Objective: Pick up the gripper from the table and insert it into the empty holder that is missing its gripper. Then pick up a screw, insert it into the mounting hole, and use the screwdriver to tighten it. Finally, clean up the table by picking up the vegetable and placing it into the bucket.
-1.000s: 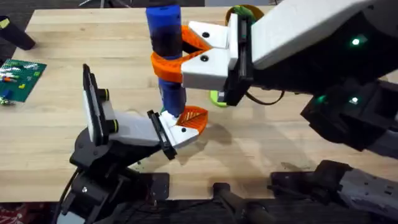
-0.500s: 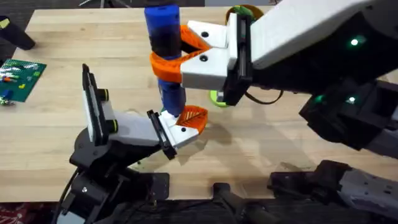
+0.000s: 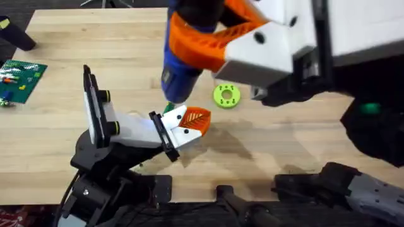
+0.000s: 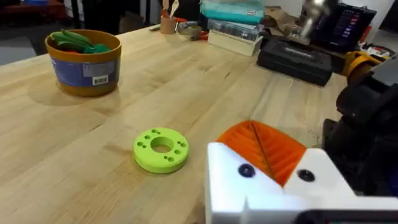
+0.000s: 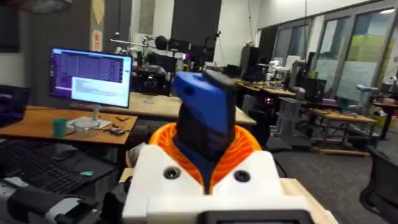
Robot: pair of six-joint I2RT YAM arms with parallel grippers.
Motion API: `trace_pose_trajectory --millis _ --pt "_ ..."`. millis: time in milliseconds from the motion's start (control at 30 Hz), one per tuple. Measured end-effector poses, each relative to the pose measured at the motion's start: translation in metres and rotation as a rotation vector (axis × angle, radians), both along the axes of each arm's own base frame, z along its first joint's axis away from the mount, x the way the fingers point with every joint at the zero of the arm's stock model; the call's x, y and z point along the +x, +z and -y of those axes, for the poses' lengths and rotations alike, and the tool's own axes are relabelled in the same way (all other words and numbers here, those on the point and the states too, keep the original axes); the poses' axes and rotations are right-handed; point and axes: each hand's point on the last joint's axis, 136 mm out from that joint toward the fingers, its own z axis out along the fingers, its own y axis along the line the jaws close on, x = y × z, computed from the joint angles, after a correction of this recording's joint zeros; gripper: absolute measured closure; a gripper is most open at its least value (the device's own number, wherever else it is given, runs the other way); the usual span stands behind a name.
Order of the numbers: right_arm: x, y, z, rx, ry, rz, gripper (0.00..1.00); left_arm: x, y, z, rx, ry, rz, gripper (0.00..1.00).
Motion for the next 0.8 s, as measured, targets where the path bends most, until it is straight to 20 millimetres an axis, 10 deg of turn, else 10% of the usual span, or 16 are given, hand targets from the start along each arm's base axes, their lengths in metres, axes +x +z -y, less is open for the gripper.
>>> trace_pose_trajectory --millis 300,800 --pt "0.021 -0.011 0.006 -0.045 -0.064 -0.044 0.969 0.000 0.000 0.000 0.000 0.000 0.000 0.989" --pt "0.124 -0.077 0.066 -0.224 -0.467 -0.291 0.969 0.000 0.000 0.000 0.000 0.000 0.000 0.989"
